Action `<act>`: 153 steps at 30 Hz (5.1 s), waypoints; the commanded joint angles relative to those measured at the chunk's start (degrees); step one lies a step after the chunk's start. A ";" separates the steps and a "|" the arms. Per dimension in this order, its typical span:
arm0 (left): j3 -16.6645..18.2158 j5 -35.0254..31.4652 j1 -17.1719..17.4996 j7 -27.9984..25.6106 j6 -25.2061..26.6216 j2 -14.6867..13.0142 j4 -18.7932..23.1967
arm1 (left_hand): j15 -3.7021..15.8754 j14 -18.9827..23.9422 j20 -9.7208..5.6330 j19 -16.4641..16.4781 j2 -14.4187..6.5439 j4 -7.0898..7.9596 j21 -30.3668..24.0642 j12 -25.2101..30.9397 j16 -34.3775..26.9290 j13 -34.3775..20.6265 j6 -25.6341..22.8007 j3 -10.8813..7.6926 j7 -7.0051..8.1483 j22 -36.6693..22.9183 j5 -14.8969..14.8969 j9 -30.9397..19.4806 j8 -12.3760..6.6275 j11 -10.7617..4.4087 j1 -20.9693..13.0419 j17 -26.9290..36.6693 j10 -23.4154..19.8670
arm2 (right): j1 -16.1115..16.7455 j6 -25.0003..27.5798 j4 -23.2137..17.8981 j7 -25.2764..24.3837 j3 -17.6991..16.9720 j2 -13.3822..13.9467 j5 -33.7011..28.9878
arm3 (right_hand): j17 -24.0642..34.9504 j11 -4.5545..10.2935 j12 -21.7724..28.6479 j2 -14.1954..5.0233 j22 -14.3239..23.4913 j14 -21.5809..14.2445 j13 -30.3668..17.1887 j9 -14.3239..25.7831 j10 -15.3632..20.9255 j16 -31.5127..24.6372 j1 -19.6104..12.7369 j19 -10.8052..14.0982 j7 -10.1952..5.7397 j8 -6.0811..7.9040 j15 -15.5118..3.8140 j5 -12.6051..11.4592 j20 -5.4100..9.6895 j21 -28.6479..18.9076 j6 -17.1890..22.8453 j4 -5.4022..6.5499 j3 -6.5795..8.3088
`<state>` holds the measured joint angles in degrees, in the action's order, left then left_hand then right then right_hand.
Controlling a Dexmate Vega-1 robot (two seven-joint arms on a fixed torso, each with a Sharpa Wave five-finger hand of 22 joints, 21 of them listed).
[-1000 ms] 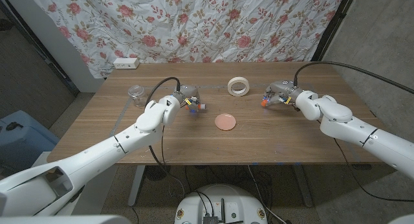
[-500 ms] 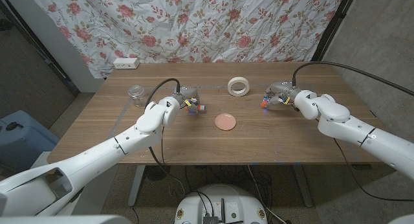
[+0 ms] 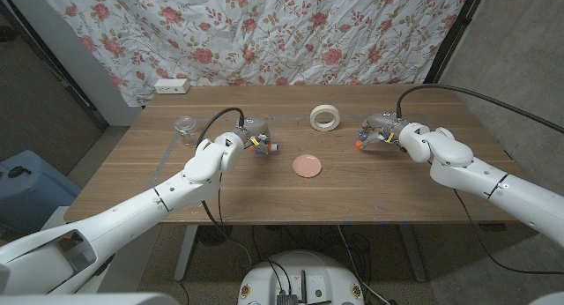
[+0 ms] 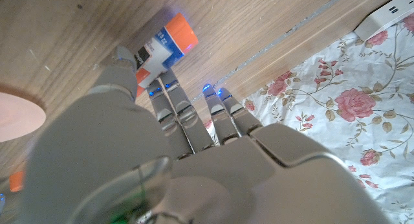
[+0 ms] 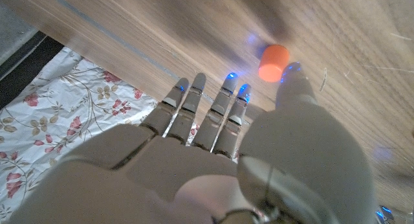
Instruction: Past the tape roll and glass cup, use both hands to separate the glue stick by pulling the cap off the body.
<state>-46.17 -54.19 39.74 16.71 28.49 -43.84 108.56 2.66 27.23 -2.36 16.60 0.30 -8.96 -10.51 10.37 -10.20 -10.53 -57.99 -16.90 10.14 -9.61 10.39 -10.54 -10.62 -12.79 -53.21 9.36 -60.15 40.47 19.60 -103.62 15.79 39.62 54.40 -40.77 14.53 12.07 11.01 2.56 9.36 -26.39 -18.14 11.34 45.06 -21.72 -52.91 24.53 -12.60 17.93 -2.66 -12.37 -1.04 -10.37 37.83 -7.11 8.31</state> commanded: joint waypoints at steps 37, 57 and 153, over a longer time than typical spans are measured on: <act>-1.54 -5.60 -1.38 6.68 0.12 0.72 -1.66 | 6.75 -1.56 -3.12 -1.99 0.71 0.23 0.24 -0.14 0.29 -0.19 2.96 0.89 0.49 0.01 0.35 -0.17 0.19 -0.01 2.01 0.03 3.12 | -0.37 1.86 -0.87 2.33 0.97 -0.03 -1.22 | 0.99 -1.58 0.02 1.28 0.18 2.81 0.31 0.01 -5.43 2.22 7.00 -2.64 0.03 -3.12 -3.36 -3.84 -1.66 0.03 -5.94 1.66 -1.53; -1.02 -7.72 -0.45 7.99 0.61 0.01 -0.06 | 6.14 -3.18 -2.35 -3.81 1.41 0.35 0.27 -0.38 0.26 -0.08 6.61 1.68 0.52 0.06 0.35 -0.39 0.24 0.02 3.74 0.08 7.15 | 0.55 3.15 -2.23 2.53 0.74 0.24 -1.84 | 1.11 -1.84 0.19 0.91 0.18 2.79 0.62 -0.02 -5.55 2.40 7.72 -2.95 0.17 -3.28 -3.22 -4.21 -2.23 -0.04 -5.91 1.81 -1.41; 15.26 44.57 4.10 -17.67 -10.85 0.92 -12.46 | -0.62 -19.49 0.16 -14.05 -0.64 2.95 -0.11 -0.21 0.00 0.50 33.85 4.79 -4.47 -0.06 -0.18 0.31 0.50 5.03 20.24 0.22 41.60 | 7.25 -7.80 4.53 -16.53 -11.82 -3.67 37.87 | -0.37 -8.63 -0.57 -1.46 0.20 19.17 6.70 -0.80 -32.63 9.83 28.46 -6.61 5.09 -7.70 0.57 -5.76 -0.42 -0.25 -28.23 9.75 -7.57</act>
<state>-31.98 -20.08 44.36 6.55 22.81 -45.85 102.57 2.05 7.57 -2.05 2.57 0.62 -6.18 -10.19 9.76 -9.74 -9.86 -24.45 -11.66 6.04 -9.62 10.14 -10.12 -9.92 -8.08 -32.98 9.46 -18.80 47.49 11.78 -100.40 2.76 28.64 52.30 -8.51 14.09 3.39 10.06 1.43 9.47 -6.95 -11.45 10.41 12.66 -11.64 -25.26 17.77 -7.57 10.14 -1.44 -18.40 -2.01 -10.39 10.08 2.07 0.89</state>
